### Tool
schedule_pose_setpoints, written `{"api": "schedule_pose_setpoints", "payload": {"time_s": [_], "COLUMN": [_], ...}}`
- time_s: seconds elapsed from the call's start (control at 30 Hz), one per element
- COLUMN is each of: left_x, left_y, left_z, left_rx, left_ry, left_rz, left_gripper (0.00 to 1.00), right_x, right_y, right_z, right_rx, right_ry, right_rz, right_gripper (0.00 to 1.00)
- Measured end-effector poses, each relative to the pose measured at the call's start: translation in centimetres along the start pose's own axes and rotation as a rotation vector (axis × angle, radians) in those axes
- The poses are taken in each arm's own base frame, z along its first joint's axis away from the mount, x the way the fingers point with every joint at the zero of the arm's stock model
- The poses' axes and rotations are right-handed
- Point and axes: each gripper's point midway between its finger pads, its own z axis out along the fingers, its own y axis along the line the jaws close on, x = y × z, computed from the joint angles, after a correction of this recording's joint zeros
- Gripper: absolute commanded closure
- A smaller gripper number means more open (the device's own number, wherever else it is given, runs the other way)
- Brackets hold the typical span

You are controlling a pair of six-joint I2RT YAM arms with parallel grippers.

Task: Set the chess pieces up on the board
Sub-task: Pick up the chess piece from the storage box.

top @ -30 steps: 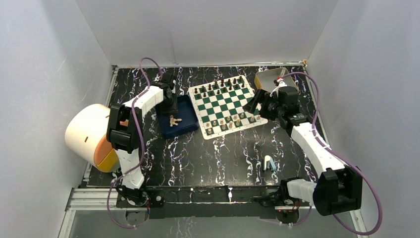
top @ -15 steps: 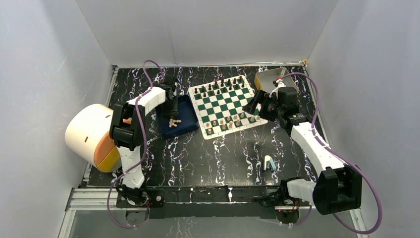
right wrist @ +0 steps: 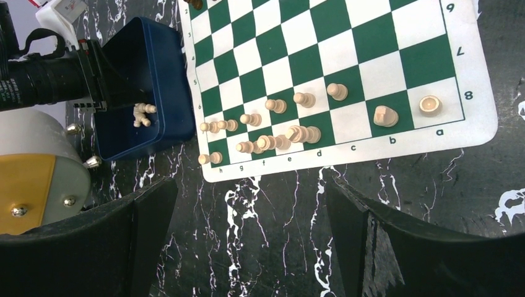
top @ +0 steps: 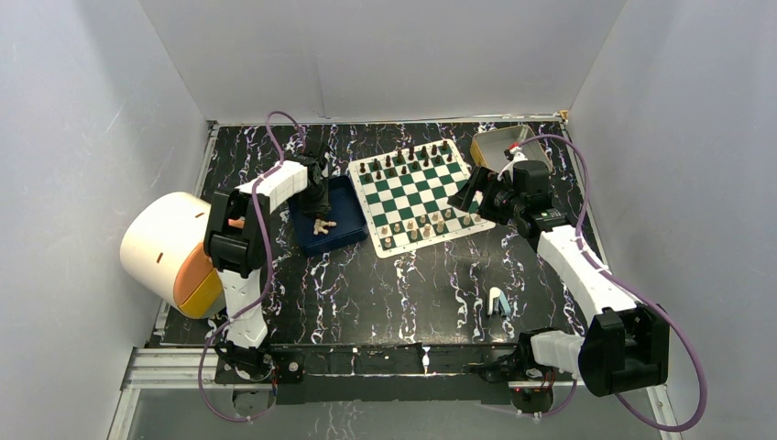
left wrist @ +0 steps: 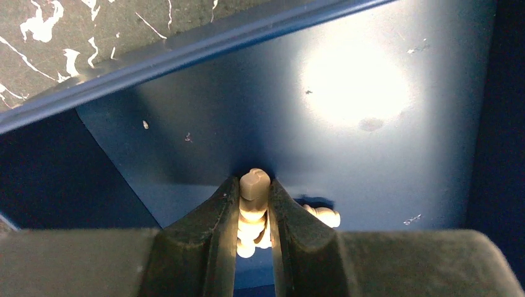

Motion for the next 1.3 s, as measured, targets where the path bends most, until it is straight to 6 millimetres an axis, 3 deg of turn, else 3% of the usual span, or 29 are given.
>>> {"api": "schedule_pose_setpoints", "payload": {"time_s": [0.23,0.43,0.87,1.07,1.3], "left_x": [-0.9,-1.7,-4.4,-4.8,-5.0], "left_y": [0.0,-0.1,-0.4,-0.3,-1.6], "left_z": [-0.1,-0.5,-4.4,-6.5,-8.9], "left_rx": [-0.004,0.002,0.045,0.066,0.166], "left_ry": [-0.029,-0.063,-0.207,-0.268,-0.319], "left_rz": [-0.003,-0.005,-0.015,-0.02,-0.03], "left_gripper": [1.0,1.0,1.0,1.0,1.0], "right_x": [0.9,2.5,5.0,4.9,5.3], "right_y": [1.0,2.8,8.4,11.1,12.8], "right_z": [0.6,1.5,3.6,5.0,6.5], "right_rx": [-0.019,-0.054,-0.179,-0.235,-0.329], "right_ry": [0.036,0.087,0.148,0.16,0.168], "right_rz": [-0.014,-0.045,-0.073,-0.082,-0.093], "right_gripper": [0.01,0.01,0.05,0.06,0.23]}}
